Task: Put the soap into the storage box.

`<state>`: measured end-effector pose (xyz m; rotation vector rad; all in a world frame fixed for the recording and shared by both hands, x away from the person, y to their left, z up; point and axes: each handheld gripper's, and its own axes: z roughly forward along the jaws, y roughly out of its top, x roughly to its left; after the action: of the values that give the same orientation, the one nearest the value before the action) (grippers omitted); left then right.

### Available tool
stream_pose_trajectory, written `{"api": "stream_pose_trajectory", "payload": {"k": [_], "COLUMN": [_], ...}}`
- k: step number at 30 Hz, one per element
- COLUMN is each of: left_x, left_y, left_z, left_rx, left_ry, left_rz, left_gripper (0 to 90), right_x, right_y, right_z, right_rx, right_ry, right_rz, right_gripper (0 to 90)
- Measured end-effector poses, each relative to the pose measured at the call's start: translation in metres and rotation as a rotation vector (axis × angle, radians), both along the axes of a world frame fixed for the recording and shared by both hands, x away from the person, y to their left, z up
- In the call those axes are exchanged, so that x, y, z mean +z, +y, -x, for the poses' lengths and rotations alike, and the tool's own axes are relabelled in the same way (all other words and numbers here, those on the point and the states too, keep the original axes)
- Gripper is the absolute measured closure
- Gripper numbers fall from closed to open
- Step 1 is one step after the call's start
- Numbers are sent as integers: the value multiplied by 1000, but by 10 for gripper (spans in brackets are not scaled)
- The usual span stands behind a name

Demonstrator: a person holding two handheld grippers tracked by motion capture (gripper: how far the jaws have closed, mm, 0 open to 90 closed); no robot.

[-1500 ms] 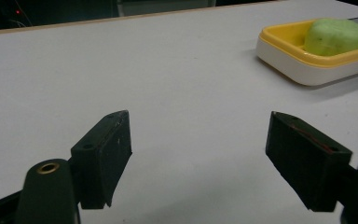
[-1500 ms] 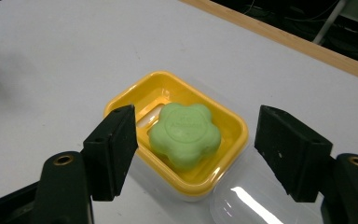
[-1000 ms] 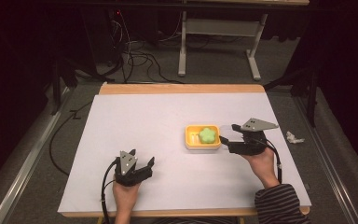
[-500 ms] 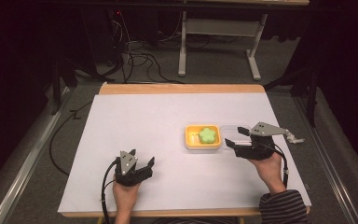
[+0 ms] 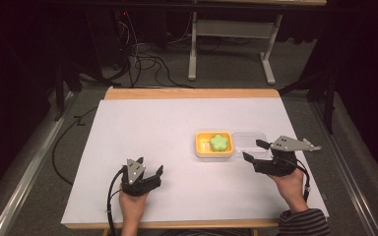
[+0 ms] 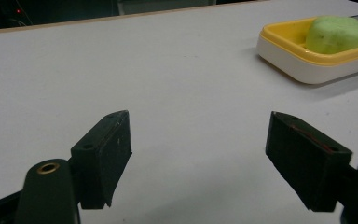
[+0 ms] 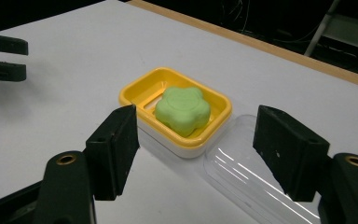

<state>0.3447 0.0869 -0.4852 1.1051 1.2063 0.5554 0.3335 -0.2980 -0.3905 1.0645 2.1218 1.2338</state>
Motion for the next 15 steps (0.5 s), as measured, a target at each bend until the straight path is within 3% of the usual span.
{"api": "stream_pose_trajectory", "payload": {"k": [15], "left_x": [0], "left_y": [0], "left_z": [0], "left_rx": [-2], "left_ry": [0], "left_rz": [-2], "left_gripper": [231], "right_x": [-6], "right_y": [-12], "right_z": [15], "right_rx": [-22], "right_ry": [-12], "right_rz": [-31], "right_gripper": [322]}}
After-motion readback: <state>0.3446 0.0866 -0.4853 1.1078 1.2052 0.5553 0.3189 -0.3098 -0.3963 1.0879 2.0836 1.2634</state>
